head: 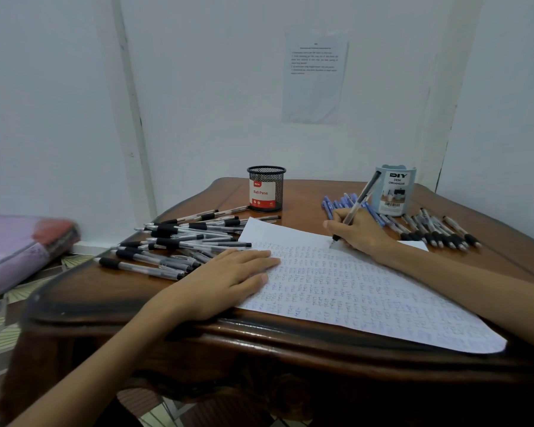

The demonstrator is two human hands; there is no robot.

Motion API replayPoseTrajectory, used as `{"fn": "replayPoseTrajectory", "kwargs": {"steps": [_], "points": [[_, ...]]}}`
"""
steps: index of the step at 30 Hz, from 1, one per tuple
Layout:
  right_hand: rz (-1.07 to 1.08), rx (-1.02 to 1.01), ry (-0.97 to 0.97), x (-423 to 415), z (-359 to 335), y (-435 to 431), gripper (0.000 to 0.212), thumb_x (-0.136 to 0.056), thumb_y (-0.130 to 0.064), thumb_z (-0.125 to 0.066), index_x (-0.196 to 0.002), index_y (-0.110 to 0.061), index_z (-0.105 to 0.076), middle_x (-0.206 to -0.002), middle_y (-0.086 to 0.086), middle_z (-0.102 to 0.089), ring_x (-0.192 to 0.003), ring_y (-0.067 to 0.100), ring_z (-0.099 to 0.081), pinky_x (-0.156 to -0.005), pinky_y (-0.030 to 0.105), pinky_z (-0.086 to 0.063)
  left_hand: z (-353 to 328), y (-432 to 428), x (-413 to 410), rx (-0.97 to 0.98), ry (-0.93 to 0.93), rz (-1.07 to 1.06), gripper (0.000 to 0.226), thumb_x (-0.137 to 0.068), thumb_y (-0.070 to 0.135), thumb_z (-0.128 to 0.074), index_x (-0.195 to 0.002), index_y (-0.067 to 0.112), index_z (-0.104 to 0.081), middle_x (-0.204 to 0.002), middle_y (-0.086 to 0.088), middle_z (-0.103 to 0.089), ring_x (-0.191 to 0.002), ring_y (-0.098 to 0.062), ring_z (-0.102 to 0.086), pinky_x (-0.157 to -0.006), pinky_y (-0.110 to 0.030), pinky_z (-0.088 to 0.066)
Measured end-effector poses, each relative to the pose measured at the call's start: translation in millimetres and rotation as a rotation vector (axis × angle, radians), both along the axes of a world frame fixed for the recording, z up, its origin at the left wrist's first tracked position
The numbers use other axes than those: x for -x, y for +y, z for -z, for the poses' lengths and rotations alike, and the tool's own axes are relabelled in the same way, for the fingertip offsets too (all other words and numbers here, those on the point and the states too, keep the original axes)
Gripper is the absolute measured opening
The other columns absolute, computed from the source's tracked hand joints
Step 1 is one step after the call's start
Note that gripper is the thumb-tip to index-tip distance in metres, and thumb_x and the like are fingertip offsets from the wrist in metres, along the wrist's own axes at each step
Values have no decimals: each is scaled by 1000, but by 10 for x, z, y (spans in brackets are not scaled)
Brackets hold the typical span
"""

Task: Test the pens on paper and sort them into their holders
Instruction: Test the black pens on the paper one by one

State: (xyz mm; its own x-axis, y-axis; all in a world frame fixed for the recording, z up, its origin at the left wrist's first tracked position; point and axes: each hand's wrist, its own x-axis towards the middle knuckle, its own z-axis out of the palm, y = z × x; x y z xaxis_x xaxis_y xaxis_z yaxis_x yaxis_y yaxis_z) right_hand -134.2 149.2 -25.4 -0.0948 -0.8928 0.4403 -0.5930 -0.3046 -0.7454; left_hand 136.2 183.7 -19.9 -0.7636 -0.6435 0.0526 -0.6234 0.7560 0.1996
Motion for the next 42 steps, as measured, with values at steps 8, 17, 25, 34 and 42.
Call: {"fn": "replayPoseTrajectory", "kwargs": {"steps": [8, 17, 25, 34, 42], "points": [[-128, -141, -477, -30, -82, 64, 61, -92, -55, -34, -56, -9, -53, -56, 1, -51, -42, 5, -41, -35, 16, -30, -14, 16, 11, 6, -5, -1, 44, -100, 38, -23, -143, 41, -16, -153, 20, -13, -124, 15, -6, -102, -9, 1], [-145, -175, -455, -21, -86, 62, 38, -96, -44, -40, -79, -13, -55, -37, -3, -37, -29, 7, -30, -29, 16, -23, -12, 9, 19, 10, -12, -5, 43, -100, 38, -23, -142, 43, -14, -152, 22, -13, -123, 17, -6, -100, -7, 1], [-193, -155, -412, 22, -59, 38, 32, -99, -32, -41, -82, -8, -53, -38, 0, -39, -27, 8, -29, -28, 16, -22, -7, 1, 19, 14, -1, 1, 42, -100, 39, -23, -141, 45, -15, -152, 23, -14, -123, 18, -5, -101, -7, 2], [45, -154, -377, 68, -170, 97, 26, -98, -25, -45, -85, -6, -59, -50, 1, -48, -31, 4, -37, -32, 15, -28, -1, 1, 18, 8, 14, 14, 39, -99, 40, -23, -136, 49, -12, -151, 23, -14, -126, 16, -7, -103, -10, 1], [710, -82, 423, 835, -248, 13, 29, -91, -18, -55, -115, -2, -53, -120, 17, -59, -103, 31, -57, -75, 33, -46, 5, -7, 13, 0, 14, 11, 40, -99, 40, -24, -136, 50, -13, -147, 29, -13, -126, 17, -6, -102, -8, 2]]}}
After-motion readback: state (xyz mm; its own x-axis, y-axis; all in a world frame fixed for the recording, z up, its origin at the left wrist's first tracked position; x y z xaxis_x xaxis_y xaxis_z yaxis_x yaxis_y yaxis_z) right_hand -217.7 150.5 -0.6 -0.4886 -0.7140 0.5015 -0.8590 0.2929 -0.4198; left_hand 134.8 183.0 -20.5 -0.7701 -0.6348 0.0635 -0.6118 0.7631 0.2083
